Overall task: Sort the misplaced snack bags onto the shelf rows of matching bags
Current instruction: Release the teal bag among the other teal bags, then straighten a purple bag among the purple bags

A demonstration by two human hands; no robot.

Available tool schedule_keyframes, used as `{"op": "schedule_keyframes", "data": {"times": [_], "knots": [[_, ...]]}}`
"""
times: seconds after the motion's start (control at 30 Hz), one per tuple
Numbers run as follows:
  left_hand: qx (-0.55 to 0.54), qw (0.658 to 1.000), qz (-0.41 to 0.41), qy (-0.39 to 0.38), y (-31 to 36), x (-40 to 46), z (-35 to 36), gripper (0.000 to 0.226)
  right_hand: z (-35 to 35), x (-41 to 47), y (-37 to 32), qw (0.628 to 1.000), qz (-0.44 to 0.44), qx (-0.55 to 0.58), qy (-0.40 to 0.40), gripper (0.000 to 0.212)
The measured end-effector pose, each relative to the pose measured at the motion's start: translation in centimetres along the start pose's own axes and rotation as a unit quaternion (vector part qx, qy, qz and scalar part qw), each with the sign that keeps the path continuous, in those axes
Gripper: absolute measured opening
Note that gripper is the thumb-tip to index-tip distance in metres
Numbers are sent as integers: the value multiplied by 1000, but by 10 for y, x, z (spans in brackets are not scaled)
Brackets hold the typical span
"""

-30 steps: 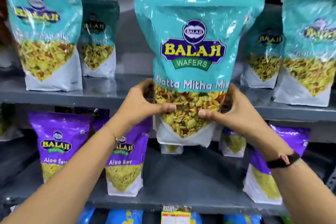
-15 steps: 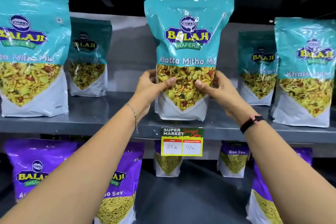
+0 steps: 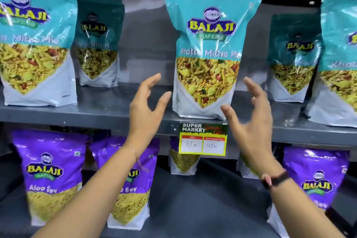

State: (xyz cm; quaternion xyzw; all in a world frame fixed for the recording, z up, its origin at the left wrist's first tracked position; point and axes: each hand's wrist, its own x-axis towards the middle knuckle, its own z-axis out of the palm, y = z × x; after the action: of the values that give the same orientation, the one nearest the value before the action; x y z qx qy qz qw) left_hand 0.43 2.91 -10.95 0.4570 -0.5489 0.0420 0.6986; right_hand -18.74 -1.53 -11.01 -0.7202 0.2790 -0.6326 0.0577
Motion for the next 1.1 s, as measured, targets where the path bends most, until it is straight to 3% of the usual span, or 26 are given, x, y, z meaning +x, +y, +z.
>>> {"op": "schedule_keyframes", "data": {"times": [0.07, 0.17, 0.27, 0.37, 0.43, 0.5, 0.6, 0.8, 1.1], "knots": [[46, 996, 52, 62, -20, -36, -22, 33, 10, -44, -1, 994, -111, -26, 2, 48], [125, 990, 25, 66, -66, -93, -56, 29, 47, -112, 12, 980, -142, -35, -136, 32], [198, 977, -79, 9, -115, -139, -86, 35, 90, -165, 34, 948, -34, -34, -315, 40], [257, 935, -241, -29, -165, -171, -106, 52, 133, -203, 58, 900, 121, -8, -419, 65], [234, 903, -349, -87, -189, -183, -113, 74, 159, -220, 69, 852, 213, 16, -478, 85], [173, 884, -403, -160, -207, -188, -118, 88, 183, -231, 75, 829, 258, 51, -493, 98], [103, 865, -446, -205, -223, -188, -124, 86, 203, -241, 80, 818, 298, 89, -484, 92], [81, 873, -444, -184, -222, -186, -112, 55, 204, -245, 87, 843, 313, 77, -431, 71], [104, 875, -423, -213, -192, -202, -28, 62, 116, -229, 133, 841, 341, 22, -419, 59]]}}
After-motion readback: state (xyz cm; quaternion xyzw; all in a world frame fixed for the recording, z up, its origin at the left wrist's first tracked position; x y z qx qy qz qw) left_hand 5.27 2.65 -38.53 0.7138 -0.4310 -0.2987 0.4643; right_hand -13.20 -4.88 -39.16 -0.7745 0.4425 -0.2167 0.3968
